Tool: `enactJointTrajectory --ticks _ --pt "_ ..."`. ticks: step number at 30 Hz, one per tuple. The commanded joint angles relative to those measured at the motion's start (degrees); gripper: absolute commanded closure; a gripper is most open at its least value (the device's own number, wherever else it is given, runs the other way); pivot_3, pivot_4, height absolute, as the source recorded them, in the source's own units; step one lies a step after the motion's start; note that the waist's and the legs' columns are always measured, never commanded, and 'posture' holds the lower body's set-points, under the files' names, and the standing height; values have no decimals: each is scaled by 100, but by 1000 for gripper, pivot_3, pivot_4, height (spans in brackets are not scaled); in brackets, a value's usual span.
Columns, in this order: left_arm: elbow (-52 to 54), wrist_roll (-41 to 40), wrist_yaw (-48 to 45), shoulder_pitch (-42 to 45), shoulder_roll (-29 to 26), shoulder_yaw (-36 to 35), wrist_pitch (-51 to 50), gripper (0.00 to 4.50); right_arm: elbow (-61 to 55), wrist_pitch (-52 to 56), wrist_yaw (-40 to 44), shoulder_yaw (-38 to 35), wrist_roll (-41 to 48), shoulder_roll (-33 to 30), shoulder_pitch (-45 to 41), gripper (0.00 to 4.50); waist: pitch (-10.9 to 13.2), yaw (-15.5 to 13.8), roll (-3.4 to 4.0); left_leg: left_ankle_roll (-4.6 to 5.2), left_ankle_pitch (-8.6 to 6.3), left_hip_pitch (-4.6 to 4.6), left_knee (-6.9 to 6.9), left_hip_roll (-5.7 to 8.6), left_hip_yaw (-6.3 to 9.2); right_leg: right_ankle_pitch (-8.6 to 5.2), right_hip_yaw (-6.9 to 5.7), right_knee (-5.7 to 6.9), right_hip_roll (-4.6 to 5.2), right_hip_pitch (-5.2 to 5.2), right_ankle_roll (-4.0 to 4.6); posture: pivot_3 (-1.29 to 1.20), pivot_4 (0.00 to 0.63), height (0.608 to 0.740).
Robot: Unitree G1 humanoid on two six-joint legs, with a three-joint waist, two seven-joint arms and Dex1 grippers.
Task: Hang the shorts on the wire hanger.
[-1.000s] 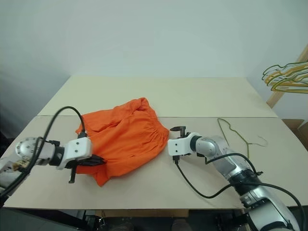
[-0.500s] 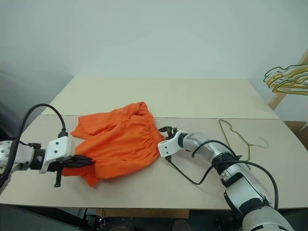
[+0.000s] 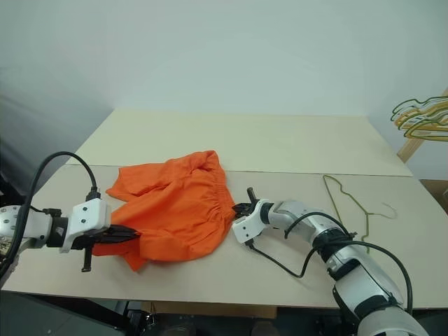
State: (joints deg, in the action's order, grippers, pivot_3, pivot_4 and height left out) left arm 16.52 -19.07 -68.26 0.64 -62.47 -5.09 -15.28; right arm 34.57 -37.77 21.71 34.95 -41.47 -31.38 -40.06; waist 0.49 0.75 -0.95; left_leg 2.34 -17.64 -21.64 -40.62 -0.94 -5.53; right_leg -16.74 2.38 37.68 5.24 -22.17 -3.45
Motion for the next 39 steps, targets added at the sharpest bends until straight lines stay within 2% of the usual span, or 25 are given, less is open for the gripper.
enactJointTrajectory --ticks 1,2,6,12,23,26,30,35,39 --pt "6 37 -21 196 32 13 23 4500 -475 13 107 -225 31 -288 22 2419 0 -3 0 0 0 -1 0 0 0 0 0 0 0 -1 0 92 0 740" --pt "-10 42 -26 211 36 23 29 4500 -602 -47 154 -242 53 -401 70 2074 0 -4 0 0 0 -2 0 0 1 0 0 0 0 -1 0 91 0 740" --pt "-38 48 -62 229 53 27 42 4500 -1160 -40 186 -329 58 -685 333 2074 1 -23 -1 3 -2 -7 0 0 6 0 -4 -2 1 -1 0 89 0 740" --pt "-29 59 -85 196 72 -11 37 4500 -1657 58 174 -413 -74 -758 591 2074 2 -3 -3 3 -1 -6 0 -1 2 0 2 -6 -1 -4 0 93 0 740" --pt "163 -2 -77 -29 44 -171 -49 4500 -1827 672 -7 -428 -548 -261 622 2074 2 -49 -6 3 -2 -11 0 0 6 0 -2 0 0 -6 0 118 0 740" --pt "249 -21 -79 -129 38 -232 -78 4500 -1950 718 122 -502 -446 -409 714 1467 3 -93 -7 3 -2 -12 0 0 6 0 -4 -1 0 -6 0 120 0 740" --pt "298 -18 -84 -161 49 -251 -114 4500 -2248 817 213 -644 -410 -632 855 108 5 -155 -9 3 -2 -9 0 1 5 0 -4 -5 0 -5 0 120 0 740" --pt "240 2 -96 -87 57 -225 -119 4500 -2440 667 312 -686 -379 -823 875 35 6 -156 -11 4 -2 -8 -2 2 4 -1 -3 -13 0 -4 0 111 0 740" --pt "202 4 -108 -14 72 -182 -117 4500 -2339 506 232 -470 -540 -691 797 35 6 -135 -11 4 -2 -7 -1 3 4 -1 -2 -11 -4 -6 1 113 0 740"
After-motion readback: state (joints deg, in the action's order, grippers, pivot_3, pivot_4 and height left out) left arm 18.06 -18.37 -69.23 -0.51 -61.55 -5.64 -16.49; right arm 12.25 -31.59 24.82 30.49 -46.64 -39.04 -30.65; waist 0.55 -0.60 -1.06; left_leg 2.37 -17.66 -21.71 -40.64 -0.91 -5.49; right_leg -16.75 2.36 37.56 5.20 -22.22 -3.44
